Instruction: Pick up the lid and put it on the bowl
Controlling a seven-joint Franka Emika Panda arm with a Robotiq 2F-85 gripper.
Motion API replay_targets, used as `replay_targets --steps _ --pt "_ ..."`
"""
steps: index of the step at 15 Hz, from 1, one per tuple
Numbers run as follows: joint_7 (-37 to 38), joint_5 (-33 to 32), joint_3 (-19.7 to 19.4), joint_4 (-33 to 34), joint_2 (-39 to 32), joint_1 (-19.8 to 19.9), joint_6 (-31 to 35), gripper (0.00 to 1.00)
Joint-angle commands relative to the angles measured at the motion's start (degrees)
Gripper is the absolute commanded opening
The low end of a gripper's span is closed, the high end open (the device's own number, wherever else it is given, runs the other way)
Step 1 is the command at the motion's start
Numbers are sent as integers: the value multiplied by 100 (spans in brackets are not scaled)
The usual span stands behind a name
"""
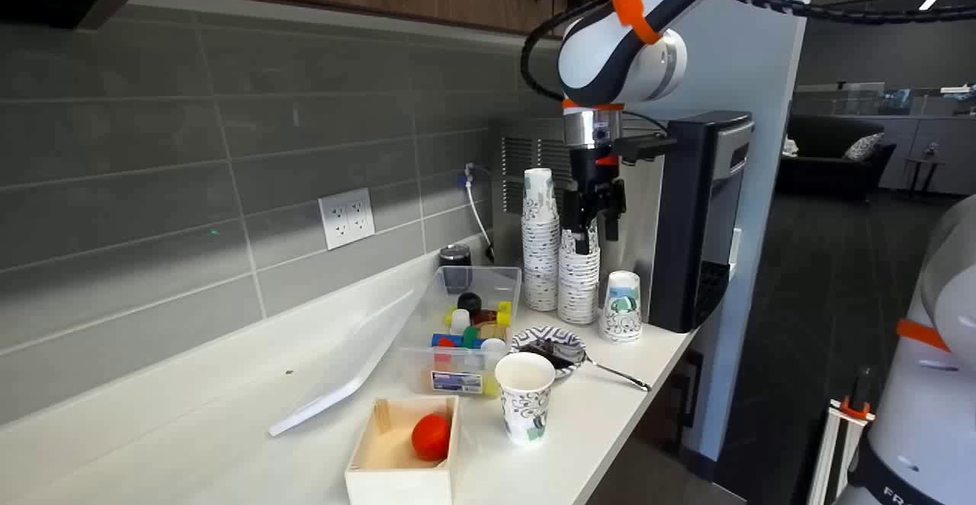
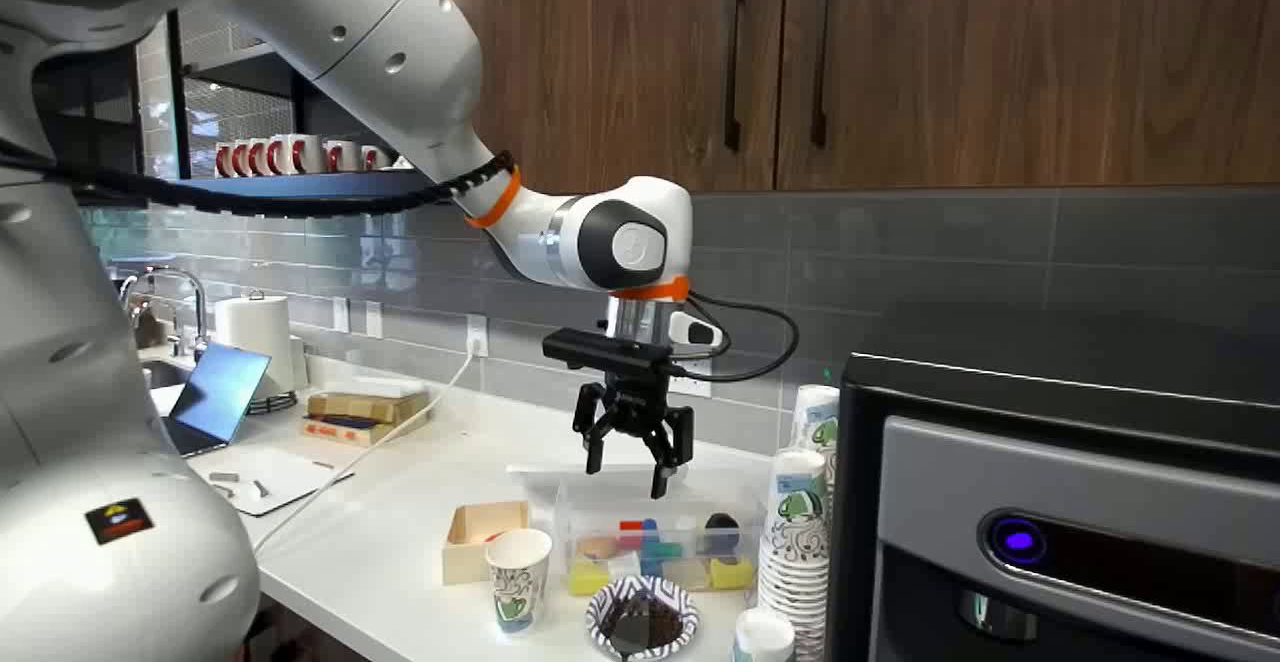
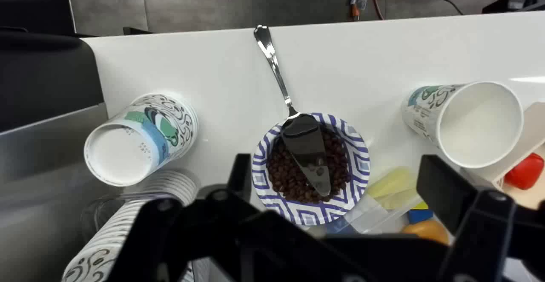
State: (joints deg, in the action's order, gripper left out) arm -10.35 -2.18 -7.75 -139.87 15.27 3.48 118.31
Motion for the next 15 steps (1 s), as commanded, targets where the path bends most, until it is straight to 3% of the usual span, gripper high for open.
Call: replay_targets --steps 1,10,15 --pt "-9 13 43 6 -2 43 -8 100" --pt "-9 13 43 7 -2 43 -8 100" --pt "310 849 283 198 -892 -251 1217 100"
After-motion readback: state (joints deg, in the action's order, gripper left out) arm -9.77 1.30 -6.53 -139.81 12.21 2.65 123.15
